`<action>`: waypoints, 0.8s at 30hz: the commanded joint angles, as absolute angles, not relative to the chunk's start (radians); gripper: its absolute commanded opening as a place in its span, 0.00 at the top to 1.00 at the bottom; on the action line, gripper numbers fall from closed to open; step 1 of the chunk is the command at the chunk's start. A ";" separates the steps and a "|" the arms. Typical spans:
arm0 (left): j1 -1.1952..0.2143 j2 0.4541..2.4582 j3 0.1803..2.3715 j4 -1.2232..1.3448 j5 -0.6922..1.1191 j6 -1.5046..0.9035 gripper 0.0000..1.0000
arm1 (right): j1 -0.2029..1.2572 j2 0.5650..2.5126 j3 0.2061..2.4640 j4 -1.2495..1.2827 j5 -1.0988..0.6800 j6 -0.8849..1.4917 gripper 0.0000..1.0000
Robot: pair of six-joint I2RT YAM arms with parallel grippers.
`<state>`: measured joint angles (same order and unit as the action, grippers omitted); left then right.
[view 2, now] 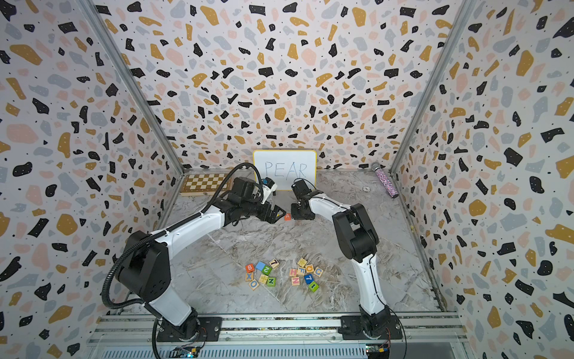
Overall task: Spell the uppercase word “pear” with letter blocks
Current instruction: Place the letter block at the center of the board.
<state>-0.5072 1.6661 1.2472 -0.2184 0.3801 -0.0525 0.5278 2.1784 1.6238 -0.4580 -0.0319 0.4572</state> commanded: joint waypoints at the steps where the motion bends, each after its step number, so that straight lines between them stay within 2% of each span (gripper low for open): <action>1: -0.515 1.631 1.234 -0.188 0.379 -0.060 0.01 | 0.532 2.190 1.639 -0.499 -0.006 0.474 0.76; 7: -0.517 1.636 1.234 -0.188 0.379 -0.060 0.01 | 0.534 2.189 1.643 -0.506 -0.004 0.473 0.69; 15: -0.518 1.637 1.230 -0.188 0.389 -0.060 0.01 | 0.535 2.191 1.645 -0.515 0.003 0.463 0.66; 18: -0.520 1.637 1.227 -0.155 0.389 -0.064 0.01 | 0.535 2.189 1.643 -0.514 0.001 0.459 0.55; 24: -0.522 1.640 1.235 -0.155 0.397 -0.067 0.01 | 0.534 2.174 1.650 -0.516 -0.006 0.451 0.52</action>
